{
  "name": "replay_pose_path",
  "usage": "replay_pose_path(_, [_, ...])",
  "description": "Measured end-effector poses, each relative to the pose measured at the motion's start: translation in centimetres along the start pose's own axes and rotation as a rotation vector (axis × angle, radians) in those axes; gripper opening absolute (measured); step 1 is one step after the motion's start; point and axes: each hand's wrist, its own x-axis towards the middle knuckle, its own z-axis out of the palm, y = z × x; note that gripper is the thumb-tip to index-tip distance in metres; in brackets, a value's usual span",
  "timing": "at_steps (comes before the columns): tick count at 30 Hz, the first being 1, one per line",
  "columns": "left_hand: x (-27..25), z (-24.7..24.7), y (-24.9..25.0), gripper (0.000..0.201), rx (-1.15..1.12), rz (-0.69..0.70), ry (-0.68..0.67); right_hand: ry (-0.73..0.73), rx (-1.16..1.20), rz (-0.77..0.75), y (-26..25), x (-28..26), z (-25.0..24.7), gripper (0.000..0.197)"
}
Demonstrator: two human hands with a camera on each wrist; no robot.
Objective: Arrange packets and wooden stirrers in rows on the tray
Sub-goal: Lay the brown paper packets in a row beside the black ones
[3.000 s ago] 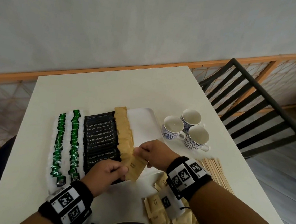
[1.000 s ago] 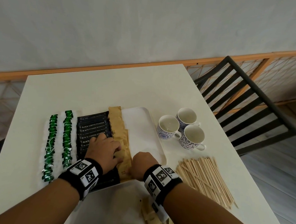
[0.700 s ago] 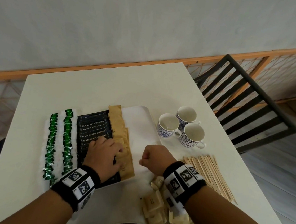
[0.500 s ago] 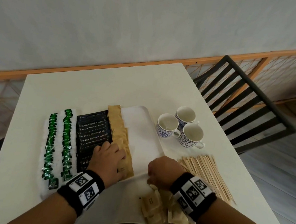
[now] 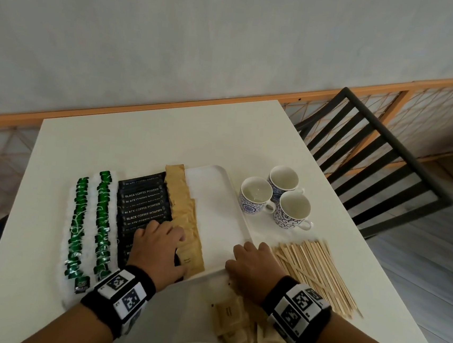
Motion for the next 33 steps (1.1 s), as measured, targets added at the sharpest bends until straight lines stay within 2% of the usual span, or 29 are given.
replay_pose_path(6, [-1.4, -0.4, -1.2, 0.051, -0.082, -0.083, 0.010, 0.085, 0.001, -0.126, 0.4, 0.4, -0.5, 0.033])
replay_pose_path(9, [-1.8, -0.6, -1.6, 0.048, -0.153, -0.093, -0.012, 0.019, 0.093, -0.164, 0.4, 0.3, -1.8, 0.021])
replay_pose_path(12, [-2.0, -0.6, -1.9, 0.051, -0.269, -0.033, -0.050, -0.052, 0.388, -0.090, 0.9, 0.8, -2.8, 0.014])
replay_pose_path(14, [-1.9, -0.5, -1.9, 0.056, -0.371, 0.041, -0.063, -0.024, 0.655, -0.007, 1.1, 1.2, -3.4, 0.019])
replay_pose_path(16, [-1.8, -0.2, -1.8, 0.066, -0.474, 0.128, -0.096, 0.018, 0.781, 0.013, 1.1, 1.8, -4.2, 0.029])
replay_pose_path(17, [-1.7, -0.2, -1.8, 0.066, -0.538, 0.158, -0.112, 0.026, 0.827, 0.012, 1.0, 2.1, -4.5, 0.032])
replay_pose_path(19, [-1.5, -0.4, -1.5, 0.053, -0.671, 0.188, -0.118, 0.017, 0.951, 0.028, 0.7, 2.5, -5.1, 0.037])
replay_pose_path(21, [-1.4, -0.8, -1.1, 0.049, -0.769, 0.181, -0.118, 0.003, 1.079, 0.058, 0.6, 3.0, -5.1, 0.037])
replay_pose_path(24, [-1.6, -1.4, -0.9, 0.046, -0.779, 0.165, -0.116, -0.017, 1.248, 0.068, 0.1, 3.4, -4.9, 0.029])
replay_pose_path(28, [-1.8, -1.6, -1.1, 0.061, -0.784, 0.138, -0.083, -0.018, 1.538, 0.134, -0.5, 3.4, -4.7, 0.021])
replay_pose_path(30, [-1.9, -1.7, -1.1, 0.055, -0.808, 0.126, -0.065, -0.035, 1.670, 0.180, -0.5, 3.5, -4.5, 0.018])
replay_pose_path(32, [-2.0, -2.0, -1.0, 0.046, -0.834, 0.112, -0.067, -0.069, 1.645, 0.172, -0.3, 3.3, -4.5, 0.014])
replay_pose_path(33, [-2.0, -2.0, -1.0, 0.050, -0.826, 0.114, -0.058, -0.090, 1.587, 0.155, -0.2, 3.2, -4.5, 0.014])
